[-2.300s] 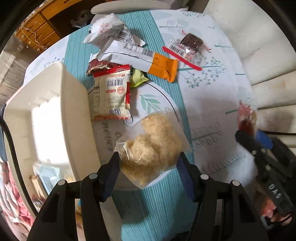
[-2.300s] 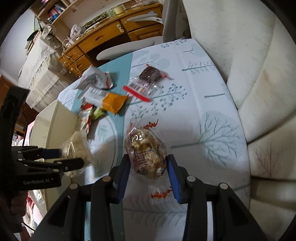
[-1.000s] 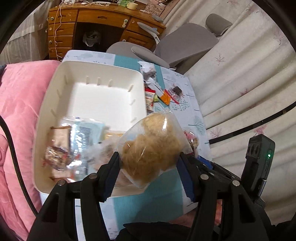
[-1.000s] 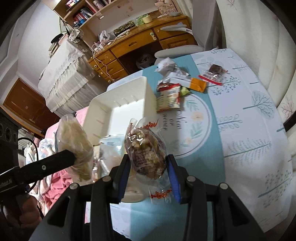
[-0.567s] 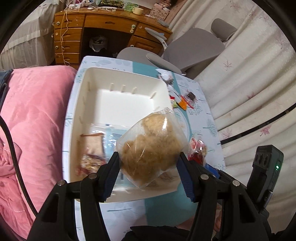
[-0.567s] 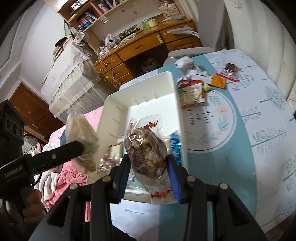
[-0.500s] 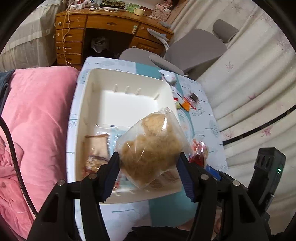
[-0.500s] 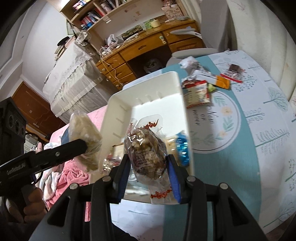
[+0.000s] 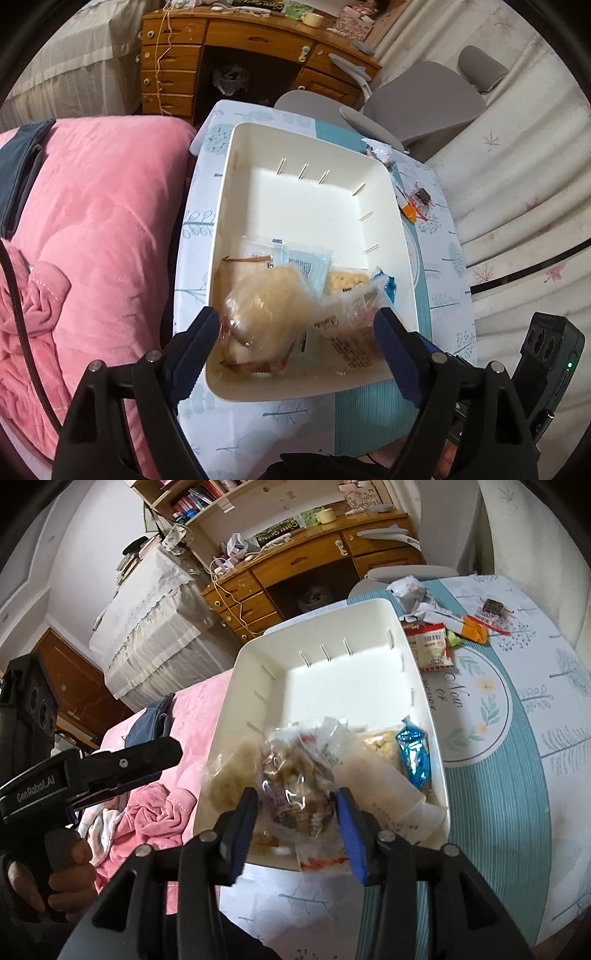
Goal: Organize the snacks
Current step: 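Carry both bags into the white tray and open both tools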
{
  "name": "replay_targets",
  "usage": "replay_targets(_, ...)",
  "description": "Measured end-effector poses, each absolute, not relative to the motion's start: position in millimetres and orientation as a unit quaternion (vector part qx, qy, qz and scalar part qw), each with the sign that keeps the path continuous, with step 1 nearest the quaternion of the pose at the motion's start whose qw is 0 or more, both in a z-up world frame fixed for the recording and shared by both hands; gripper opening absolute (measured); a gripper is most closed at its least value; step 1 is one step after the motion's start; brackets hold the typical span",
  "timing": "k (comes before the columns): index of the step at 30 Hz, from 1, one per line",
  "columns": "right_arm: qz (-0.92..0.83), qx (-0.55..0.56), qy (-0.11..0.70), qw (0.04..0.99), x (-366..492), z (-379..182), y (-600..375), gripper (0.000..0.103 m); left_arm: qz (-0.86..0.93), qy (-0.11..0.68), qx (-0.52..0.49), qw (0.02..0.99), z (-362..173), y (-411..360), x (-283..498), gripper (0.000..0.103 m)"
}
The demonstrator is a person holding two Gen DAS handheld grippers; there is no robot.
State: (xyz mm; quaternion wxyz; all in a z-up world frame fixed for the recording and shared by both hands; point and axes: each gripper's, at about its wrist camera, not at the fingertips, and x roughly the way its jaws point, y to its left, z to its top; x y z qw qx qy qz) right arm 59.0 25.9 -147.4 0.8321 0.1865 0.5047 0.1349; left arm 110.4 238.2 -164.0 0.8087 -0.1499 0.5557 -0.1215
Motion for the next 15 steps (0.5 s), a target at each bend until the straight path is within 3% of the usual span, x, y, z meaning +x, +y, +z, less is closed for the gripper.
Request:
replay_targets(4, 0.131, 0.182, 0.497, 0.838, 54, -142, 25, 0.058, -0.120, 0.556, -0.155, 0.808, -166, 238, 108, 0.085)
replay_targets(15, 0.094, 0.181, 0.498, 0.843, 51, -135, 0, 0.061, -0.125, 0.543, -0.146, 0.818, -153, 222, 104, 0.085)
